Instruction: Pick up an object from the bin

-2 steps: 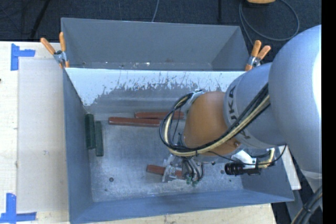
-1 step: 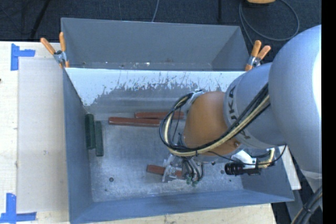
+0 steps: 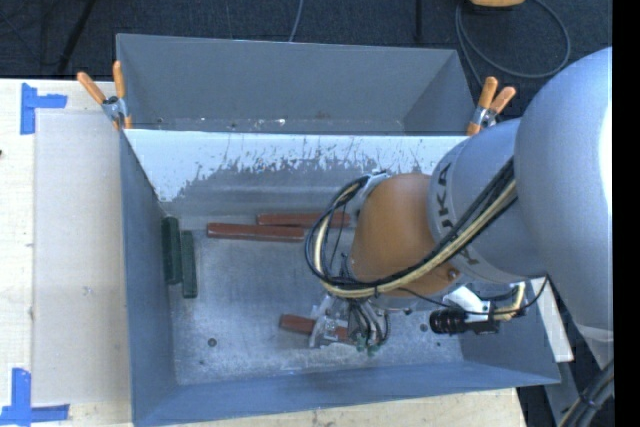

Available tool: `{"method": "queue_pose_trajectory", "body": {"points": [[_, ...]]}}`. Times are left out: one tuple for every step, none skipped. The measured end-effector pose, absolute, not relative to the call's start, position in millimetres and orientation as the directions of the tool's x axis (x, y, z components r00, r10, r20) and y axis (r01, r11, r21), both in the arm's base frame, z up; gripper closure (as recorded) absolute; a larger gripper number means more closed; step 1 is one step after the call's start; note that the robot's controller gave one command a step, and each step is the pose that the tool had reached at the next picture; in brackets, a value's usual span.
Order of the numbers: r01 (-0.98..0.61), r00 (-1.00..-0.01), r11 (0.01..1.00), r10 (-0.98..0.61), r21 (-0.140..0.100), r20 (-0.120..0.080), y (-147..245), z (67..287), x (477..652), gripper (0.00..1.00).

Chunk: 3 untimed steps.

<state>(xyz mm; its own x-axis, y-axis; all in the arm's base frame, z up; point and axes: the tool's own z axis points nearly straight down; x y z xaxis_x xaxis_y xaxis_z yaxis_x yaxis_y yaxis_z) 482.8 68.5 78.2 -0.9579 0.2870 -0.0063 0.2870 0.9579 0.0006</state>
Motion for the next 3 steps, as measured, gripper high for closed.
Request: {"method": "queue_pose_trajectory", "body": {"points": [[0.286, -0.958, 0.958, 0.286, -0.003, 0.006, 68.6, 95.7, 480.2, 1.0], [0.286, -0.958, 0.958, 0.286, 0.001, -0.001, 69.1, 110.5, 482.6, 1.0], [0.285, -0.959, 0.959, 0.285, 0.001, -0.001, 69.2, 118.6, 482.7, 1.0]]}}
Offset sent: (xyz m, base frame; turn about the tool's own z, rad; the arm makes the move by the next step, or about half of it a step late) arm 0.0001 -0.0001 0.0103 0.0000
